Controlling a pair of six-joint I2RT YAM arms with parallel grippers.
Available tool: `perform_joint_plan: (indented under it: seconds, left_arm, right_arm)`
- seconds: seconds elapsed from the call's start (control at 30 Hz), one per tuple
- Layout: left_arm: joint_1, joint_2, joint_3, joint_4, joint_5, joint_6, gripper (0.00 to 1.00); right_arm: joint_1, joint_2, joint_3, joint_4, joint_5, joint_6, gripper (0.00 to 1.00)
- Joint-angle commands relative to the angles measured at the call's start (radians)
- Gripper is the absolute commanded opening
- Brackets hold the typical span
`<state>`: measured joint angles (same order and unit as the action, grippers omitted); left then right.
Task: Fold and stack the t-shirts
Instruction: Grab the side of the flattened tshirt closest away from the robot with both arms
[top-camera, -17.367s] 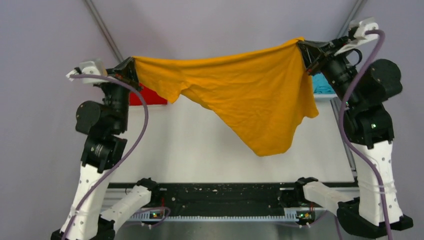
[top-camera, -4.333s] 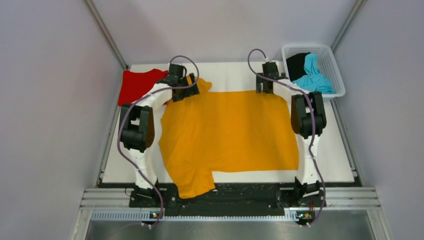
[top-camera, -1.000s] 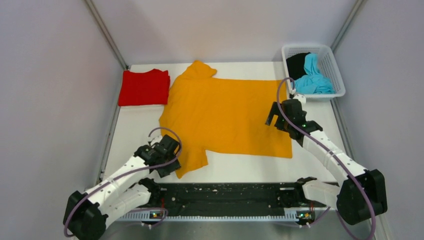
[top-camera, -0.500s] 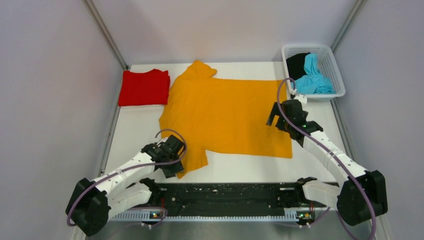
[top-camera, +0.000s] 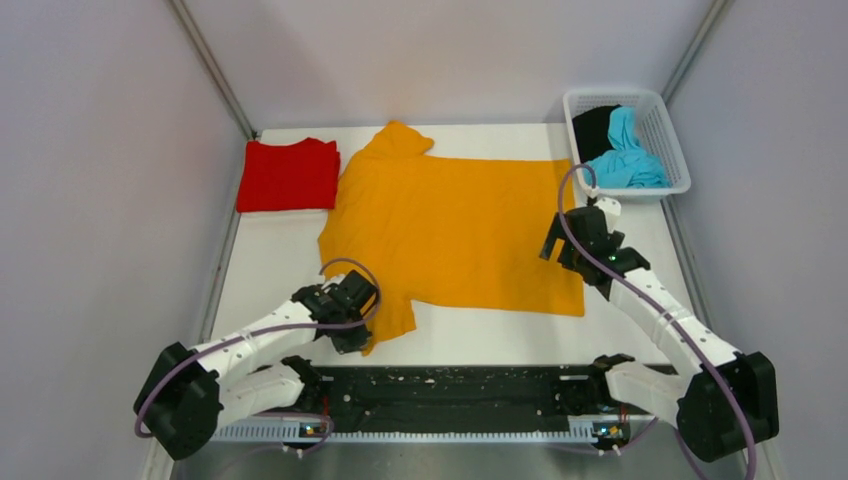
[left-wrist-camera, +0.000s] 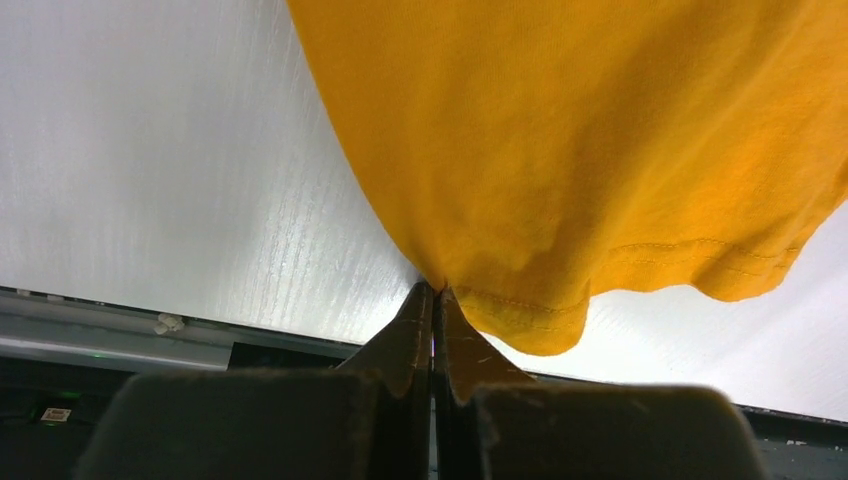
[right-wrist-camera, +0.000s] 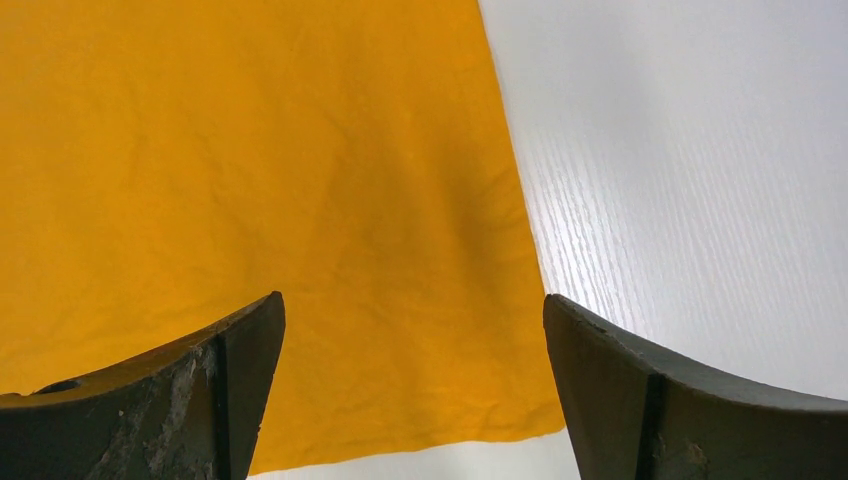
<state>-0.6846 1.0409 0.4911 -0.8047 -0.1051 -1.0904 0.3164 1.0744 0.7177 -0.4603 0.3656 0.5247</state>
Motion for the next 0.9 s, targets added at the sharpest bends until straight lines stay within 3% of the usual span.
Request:
perform_joint_plan:
  seconds: [0.0, 0.1, 0.27, 0.7, 0.87]
  left_arm:
    - [-0.007, -0.026, 0.025, -0.061, -0.063, -0.029, 0.00]
    - [-0.007, -0.079, 0.049, -0.182, -0.101, -0.061, 0.00]
    - [-0.010, -0.152, 0.014, -0.190, -0.040, -0.103, 0.00]
    - [-0.077, -0.200, 0.051, -0.307, 0.013, -0.245, 0.00]
    - [-0.088, -0.205, 0.074, -0.353, 0.006, -0.264, 0.00]
  right_arm:
    - [0.001, -0.065, 0.001, -0.127, 0.058, 0.076, 0.99]
    - [-0.009, -0.126, -0.024, -0.249, 0.077, 0.174, 0.99]
    - [-0.032, -0.236, -0.098, -0.357, 0.026, 0.306, 0.99]
    - [-0.034, -0.313, -0.248, -0.353, 0.026, 0.542, 0.97]
    - [-0.034, -0.329, -0.305, -0.308, 0.028, 0.561, 0.91]
